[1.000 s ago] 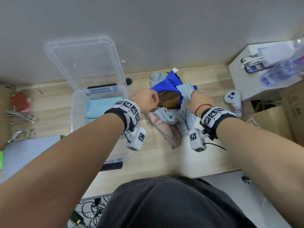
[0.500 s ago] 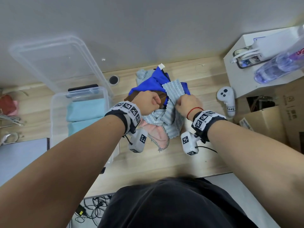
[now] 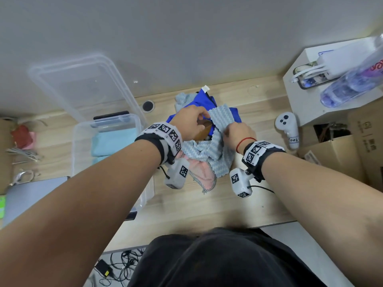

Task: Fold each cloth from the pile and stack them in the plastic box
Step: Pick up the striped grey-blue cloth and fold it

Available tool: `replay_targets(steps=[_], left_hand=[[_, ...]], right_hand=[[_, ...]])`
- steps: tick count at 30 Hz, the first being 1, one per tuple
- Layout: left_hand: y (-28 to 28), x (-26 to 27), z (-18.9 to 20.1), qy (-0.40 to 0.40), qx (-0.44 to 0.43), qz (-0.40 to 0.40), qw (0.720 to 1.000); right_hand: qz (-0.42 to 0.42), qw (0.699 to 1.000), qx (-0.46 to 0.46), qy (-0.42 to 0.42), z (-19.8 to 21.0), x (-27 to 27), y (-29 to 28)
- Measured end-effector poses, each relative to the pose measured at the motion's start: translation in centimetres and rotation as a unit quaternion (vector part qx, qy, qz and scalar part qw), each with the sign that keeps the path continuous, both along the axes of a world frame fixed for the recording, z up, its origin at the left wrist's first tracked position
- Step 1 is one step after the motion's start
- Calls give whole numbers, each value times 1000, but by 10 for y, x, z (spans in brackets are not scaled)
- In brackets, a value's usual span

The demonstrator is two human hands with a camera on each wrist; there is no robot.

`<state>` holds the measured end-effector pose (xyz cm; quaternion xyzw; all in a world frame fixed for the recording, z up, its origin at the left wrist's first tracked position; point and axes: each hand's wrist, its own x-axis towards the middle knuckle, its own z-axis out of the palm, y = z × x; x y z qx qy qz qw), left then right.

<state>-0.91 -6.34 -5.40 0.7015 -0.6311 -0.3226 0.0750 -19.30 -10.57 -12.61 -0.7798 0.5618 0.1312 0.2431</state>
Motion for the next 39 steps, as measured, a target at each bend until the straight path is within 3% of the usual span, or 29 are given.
replay_targets(steps=[6,10,14,18,24,29,32,39], left_hand=[[11,3,-7,-13,-22,-11,1000],[5,-5,6,-23,-79,-25,996],[-7,-6,21,-56,-92,-53,993],[-12,-11,43,-46,-99,-20,994],[-12,-17,84,26,-153,66,986],[-7,-16,107,51,-178,146,972],[4,-9,110,41,-169,142,975],[55,6,101,-118,-92,80,985]], right_hand=[[-62,980,25,-187,24,2,4],[-134,934,79,-321,59,10,2],[-138,898,83,-409,89,20,-6],[-93,912,48,-396,110,10,-11],[25,967,-20,-252,111,-13,-9],[4,982,-23,-189,111,-25,-10],[-9,976,-62,-208,110,-31,-14],[-71,933,-109,-336,129,-45,6]])
